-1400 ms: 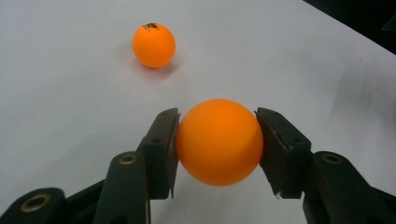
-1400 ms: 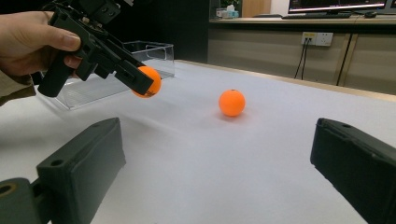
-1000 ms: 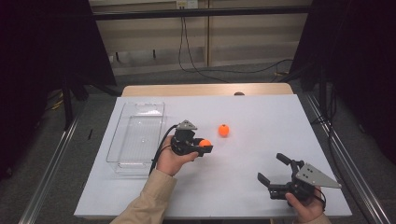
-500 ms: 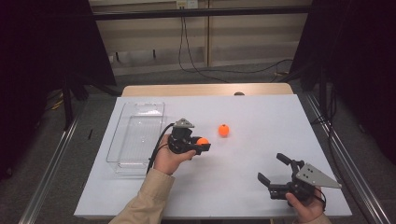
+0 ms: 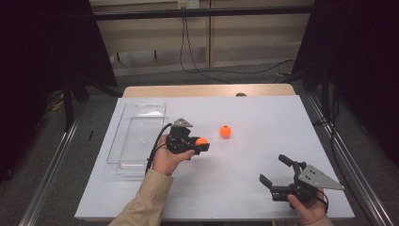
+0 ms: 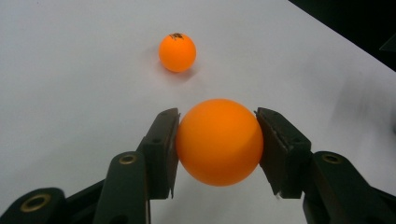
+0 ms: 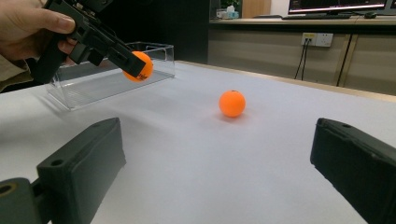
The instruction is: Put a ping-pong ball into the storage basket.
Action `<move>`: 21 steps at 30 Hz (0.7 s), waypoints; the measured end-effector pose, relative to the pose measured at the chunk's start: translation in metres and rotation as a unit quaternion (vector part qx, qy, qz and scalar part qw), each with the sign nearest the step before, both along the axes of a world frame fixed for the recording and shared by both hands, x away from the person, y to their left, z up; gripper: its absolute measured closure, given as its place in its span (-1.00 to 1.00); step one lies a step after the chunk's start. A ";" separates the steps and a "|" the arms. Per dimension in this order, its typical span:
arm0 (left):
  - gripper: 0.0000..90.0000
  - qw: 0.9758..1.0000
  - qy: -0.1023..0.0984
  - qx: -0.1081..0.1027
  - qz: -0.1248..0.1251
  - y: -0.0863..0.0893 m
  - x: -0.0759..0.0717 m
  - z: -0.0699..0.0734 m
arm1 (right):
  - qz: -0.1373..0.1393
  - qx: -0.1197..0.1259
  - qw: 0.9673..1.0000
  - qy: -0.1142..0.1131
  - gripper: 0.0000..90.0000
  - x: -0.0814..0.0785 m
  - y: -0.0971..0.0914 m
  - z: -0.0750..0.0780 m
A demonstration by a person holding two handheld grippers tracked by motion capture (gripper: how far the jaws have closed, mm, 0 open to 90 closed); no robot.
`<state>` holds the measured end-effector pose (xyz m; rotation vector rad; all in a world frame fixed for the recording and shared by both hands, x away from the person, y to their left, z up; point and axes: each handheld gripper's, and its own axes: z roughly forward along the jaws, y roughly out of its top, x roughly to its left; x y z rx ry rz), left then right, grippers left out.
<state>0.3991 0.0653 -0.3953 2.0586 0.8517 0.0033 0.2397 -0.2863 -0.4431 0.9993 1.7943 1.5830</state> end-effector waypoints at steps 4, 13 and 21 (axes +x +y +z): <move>0.13 1.000 0.001 0.000 -0.001 0.002 0.001 0.001 | 0.001 -0.001 1.000 -0.001 -0.95 0.000 0.000 0.000; 0.13 1.000 0.002 -0.002 0.003 0.007 0.002 0.004 | 0.000 -0.001 1.000 0.000 -0.95 0.000 -0.001 0.000; 0.13 1.000 0.002 0.000 0.006 0.012 0.003 0.007 | 0.001 -0.001 1.000 0.000 -0.95 0.000 0.000 0.000</move>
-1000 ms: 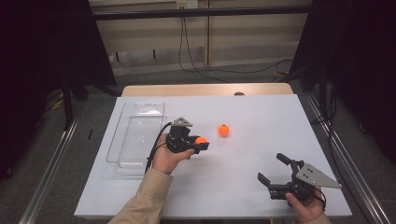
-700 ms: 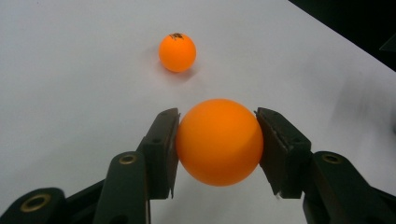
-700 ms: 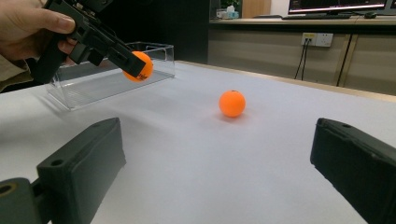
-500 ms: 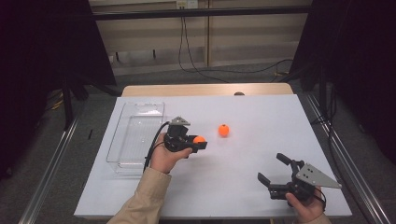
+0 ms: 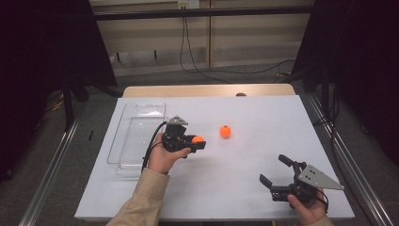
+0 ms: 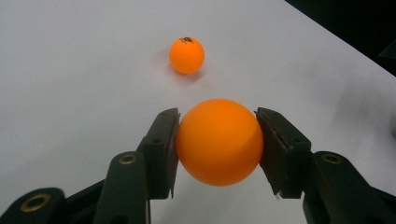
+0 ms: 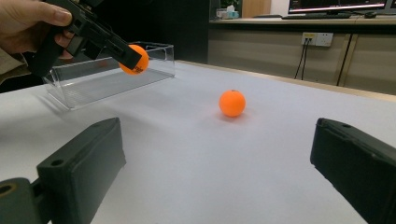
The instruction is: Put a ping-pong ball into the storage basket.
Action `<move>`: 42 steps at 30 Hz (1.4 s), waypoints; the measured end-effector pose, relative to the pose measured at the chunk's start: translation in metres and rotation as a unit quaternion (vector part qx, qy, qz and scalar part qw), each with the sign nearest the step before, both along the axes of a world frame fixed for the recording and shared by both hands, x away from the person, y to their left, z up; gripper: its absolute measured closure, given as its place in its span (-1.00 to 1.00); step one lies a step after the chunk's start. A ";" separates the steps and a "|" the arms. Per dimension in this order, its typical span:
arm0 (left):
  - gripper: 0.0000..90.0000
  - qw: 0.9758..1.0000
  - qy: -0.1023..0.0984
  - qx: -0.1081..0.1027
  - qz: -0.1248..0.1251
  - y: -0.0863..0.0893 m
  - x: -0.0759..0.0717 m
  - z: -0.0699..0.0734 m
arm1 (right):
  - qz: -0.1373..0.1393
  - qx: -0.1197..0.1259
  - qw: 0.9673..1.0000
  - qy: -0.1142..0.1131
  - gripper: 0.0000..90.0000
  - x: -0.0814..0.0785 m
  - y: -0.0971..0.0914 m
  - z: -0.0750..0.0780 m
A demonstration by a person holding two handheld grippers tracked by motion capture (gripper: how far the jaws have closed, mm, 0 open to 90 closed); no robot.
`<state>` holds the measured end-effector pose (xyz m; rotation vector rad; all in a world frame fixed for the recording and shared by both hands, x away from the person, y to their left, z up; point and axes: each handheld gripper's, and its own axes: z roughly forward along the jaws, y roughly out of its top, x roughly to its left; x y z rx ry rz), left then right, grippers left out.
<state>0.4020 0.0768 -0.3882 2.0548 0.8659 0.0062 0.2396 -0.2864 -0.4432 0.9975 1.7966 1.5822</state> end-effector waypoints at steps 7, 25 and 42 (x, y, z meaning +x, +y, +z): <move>0.13 1.000 -0.001 0.000 0.003 0.004 0.001 0.002 | -0.001 0.001 1.000 0.000 -0.95 0.000 0.000 0.000; 0.13 1.000 0.000 0.003 0.011 0.012 0.003 0.006 | -0.002 0.000 1.000 0.000 -0.95 0.000 0.000 0.000; 0.13 1.000 -0.007 0.009 0.014 0.017 0.004 0.009 | -0.002 0.003 1.000 0.000 -0.95 0.000 -0.001 0.000</move>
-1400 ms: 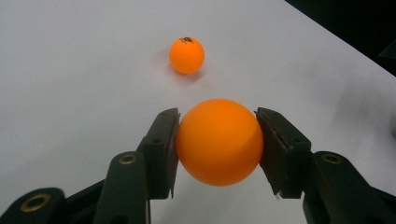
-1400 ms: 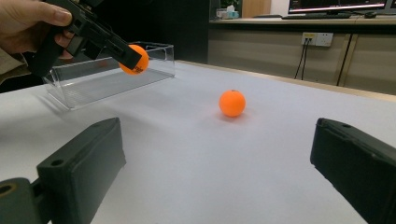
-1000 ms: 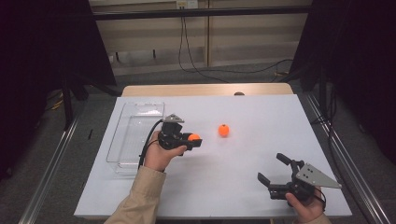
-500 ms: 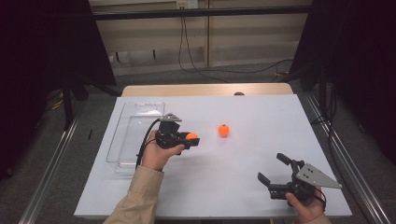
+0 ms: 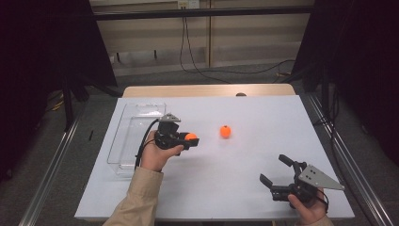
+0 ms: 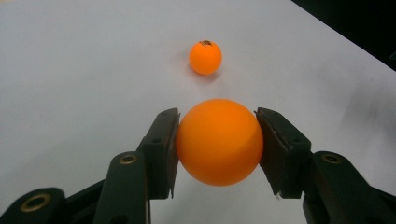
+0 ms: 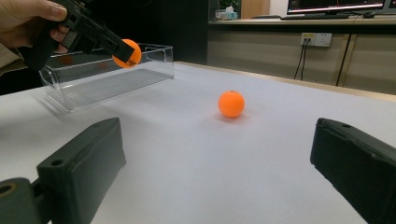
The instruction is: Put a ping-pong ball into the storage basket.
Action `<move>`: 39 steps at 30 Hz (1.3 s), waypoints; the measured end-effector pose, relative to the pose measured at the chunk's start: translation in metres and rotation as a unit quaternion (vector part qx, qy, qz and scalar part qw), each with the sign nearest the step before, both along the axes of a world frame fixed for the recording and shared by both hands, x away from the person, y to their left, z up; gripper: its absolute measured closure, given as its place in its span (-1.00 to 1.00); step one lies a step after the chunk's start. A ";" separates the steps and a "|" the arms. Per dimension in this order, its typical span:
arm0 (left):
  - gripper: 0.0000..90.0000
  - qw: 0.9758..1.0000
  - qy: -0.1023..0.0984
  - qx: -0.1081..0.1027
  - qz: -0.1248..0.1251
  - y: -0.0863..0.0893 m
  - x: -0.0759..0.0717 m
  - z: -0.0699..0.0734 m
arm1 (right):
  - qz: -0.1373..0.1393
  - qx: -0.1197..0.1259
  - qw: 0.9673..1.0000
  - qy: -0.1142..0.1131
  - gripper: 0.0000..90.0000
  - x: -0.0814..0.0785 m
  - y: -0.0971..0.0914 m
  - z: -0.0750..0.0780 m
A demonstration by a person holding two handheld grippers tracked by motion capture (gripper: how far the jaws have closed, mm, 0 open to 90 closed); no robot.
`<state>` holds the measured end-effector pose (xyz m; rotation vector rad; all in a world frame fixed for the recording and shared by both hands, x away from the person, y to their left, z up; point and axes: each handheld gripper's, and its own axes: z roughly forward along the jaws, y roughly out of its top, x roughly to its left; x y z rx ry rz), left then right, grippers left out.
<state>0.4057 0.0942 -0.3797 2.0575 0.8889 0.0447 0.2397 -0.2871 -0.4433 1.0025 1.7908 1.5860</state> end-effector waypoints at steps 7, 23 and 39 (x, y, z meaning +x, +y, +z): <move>0.13 1.000 -0.004 0.003 0.006 0.004 0.002 0.000 | -0.001 -0.001 1.000 -0.002 -0.95 0.000 0.000 0.000; 0.13 1.000 -0.005 0.006 0.015 0.011 0.003 0.003 | 0.000 -0.001 1.000 -0.002 -0.95 0.000 0.000 0.000; 0.13 1.000 -0.006 0.004 0.021 0.019 0.004 0.007 | 0.000 0.001 1.000 -0.002 -0.95 0.000 0.000 0.000</move>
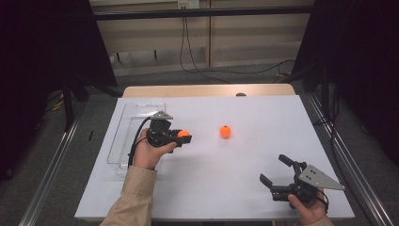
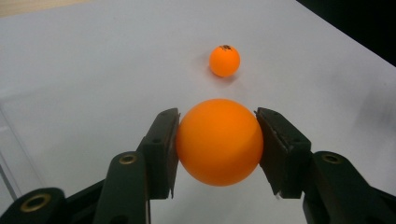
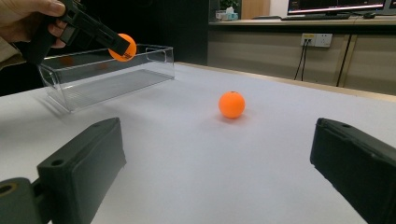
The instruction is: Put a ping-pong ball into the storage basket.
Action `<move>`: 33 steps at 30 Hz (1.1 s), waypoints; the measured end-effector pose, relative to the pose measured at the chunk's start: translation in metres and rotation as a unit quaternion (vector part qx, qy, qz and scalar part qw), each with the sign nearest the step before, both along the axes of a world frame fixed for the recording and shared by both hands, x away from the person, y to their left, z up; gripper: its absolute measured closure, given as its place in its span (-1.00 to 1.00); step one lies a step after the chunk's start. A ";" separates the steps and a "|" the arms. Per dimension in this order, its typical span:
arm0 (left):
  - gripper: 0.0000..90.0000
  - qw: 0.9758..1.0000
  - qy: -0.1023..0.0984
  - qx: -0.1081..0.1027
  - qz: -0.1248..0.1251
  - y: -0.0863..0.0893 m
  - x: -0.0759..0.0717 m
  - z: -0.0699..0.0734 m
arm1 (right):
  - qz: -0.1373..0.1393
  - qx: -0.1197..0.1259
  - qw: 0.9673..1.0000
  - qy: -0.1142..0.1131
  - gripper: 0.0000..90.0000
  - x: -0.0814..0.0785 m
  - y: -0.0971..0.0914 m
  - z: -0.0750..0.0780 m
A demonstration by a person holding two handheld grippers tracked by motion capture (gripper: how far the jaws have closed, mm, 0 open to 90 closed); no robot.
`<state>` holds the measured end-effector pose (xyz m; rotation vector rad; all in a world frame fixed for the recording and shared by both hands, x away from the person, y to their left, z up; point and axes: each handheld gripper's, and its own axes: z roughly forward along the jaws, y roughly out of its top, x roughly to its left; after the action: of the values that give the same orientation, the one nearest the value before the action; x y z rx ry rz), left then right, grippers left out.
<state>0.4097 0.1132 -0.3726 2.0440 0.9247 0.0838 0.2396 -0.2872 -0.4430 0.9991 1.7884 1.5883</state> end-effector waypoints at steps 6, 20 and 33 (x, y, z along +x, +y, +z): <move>0.13 1.000 -0.001 0.000 0.003 0.002 0.001 0.000 | 0.000 0.000 1.000 0.000 -0.95 0.000 0.000 0.000; 0.13 1.000 -0.003 -0.004 0.009 0.008 0.002 0.003 | 0.001 0.000 1.000 0.000 -0.95 0.000 0.000 0.000; 0.13 1.000 -0.004 -0.004 0.014 0.014 0.002 0.007 | 0.002 0.000 1.000 0.001 -0.95 0.000 0.000 0.000</move>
<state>0.4113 0.1276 -0.3652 2.0228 0.9473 0.1031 0.2395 -0.2868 -0.4430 0.9984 1.7913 1.5904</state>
